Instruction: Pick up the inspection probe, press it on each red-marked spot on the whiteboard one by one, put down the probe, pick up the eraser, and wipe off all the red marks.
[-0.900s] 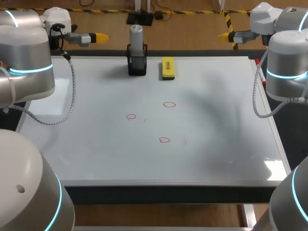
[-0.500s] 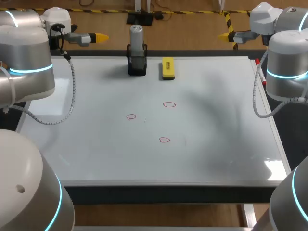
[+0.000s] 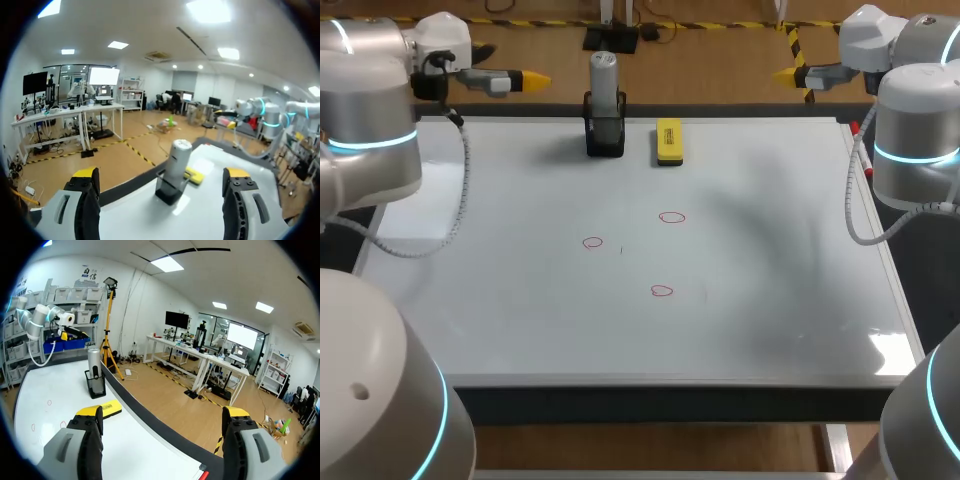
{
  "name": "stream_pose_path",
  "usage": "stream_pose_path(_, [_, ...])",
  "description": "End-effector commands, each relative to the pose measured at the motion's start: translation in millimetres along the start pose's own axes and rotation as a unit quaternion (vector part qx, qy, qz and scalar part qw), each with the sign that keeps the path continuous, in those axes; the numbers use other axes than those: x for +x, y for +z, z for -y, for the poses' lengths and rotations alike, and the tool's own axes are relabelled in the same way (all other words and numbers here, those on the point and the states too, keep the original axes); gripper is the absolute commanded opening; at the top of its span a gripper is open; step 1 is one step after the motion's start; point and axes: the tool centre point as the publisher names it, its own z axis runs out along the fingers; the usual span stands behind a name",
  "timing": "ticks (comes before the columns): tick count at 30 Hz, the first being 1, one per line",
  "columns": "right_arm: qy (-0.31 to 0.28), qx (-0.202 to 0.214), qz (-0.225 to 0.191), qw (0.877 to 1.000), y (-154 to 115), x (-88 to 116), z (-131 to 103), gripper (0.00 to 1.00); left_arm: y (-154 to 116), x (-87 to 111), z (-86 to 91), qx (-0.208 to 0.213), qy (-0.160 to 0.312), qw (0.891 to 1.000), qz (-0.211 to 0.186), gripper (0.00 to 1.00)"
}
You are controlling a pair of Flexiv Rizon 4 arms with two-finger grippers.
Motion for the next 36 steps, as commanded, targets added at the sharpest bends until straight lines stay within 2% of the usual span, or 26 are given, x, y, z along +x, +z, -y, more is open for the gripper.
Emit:
stream_pose_path(1, [0.0, 0.001, 0.0, 1.0, 0.2, -0.4, -0.1, 1.0, 3.5, -8.4, -5.1, 0.018, 0.011, 0.998, -0.052, 1.0])
stream_pose_path(5, [0.0, 0.001, 0.0, 1.0, 0.2, -0.4, -0.1, 1.0, 8.2, -6.4, -4.6, 0.047, 0.018, 0.992, -0.118, 1.0])
stream_pose_path(8, [0.0, 0.001, 0.0, 1.0, 0.2, -0.4, -0.1, 1.0, 13.9, -4.3, -5.1, 0.064, 0.023, 0.986, -0.152, 1.0])
stream_pose_path(11, [0.0, 0.001, 0.0, 1.0, 0.2, -0.4, -0.1, 1.0, 20.5, -2.5, -6.3, 0.069, 0.031, 0.981, -0.178, 1.0])
stream_pose_path(16, [0.0, 0.001, 0.0, 1.0, 0.2, -0.4, -0.1, 1.0, 38.1, 5.7, -6.7, 0.072, 0.054, 0.966, -0.243, 1.0])
stream_pose_path(20, [0.0, 0.001, 0.0, 1.0, 0.2, -0.4, -0.1, 1.0, 52.5, 10.1, -8.5, 0.074, 0.057, 0.962, -0.256, 1.0])
stream_pose_path(21, [0.0, 0.001, 0.0, 1.0, 0.2, -0.4, -0.1, 1.0, 55.7, 10.8, -9.3, 0.081, 0.06, 0.958, -0.27, 1.0])
stream_pose_path(27, [0.0, 0.001, 0.0, 1.0, 0.2, -0.4, -0.1, 1.0, 73.8, 13.2, -11.4, 0.094, 0.061, 0.947, -0.3, 1.0])
stream_pose_path(36, [0.0, 0.001, 0.0, 1.0, 0.2, -0.4, -0.1, 1.0, 102.0, 19.7, -10.2, 0.095, 0.065, 0.943, -0.312, 1.0])
